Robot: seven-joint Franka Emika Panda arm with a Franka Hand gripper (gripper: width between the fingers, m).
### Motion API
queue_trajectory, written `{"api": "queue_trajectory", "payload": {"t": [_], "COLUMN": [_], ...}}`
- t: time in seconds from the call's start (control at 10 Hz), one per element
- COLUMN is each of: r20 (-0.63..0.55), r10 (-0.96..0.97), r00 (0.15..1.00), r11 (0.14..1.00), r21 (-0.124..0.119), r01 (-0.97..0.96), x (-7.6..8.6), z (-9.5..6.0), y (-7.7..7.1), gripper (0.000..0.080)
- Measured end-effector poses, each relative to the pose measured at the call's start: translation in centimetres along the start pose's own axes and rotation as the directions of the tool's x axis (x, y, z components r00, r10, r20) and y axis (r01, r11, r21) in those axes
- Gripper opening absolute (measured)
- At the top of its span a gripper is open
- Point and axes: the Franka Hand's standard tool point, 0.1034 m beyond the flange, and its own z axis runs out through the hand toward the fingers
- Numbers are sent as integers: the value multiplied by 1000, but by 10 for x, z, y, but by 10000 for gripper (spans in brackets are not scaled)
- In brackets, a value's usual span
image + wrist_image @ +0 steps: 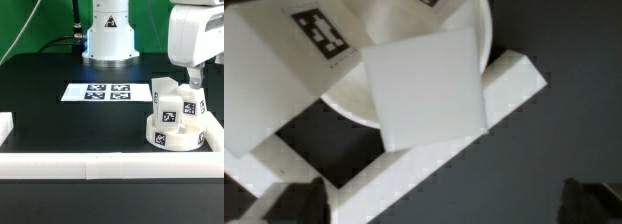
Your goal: Assemble stool
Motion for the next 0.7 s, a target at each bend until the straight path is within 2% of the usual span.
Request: {"api": "queue_trajectory", "payload": {"t": [0.3,0.7], "r20": [-4,7], "r10": [-11,-7], "r00": [1000,1000], "r11": [1000,1000], "r21": [-6,0], "r01": [11,7], "x": [-3,-10], "z": [12,21], "y": [-1,1], "gripper": [649,649]}}
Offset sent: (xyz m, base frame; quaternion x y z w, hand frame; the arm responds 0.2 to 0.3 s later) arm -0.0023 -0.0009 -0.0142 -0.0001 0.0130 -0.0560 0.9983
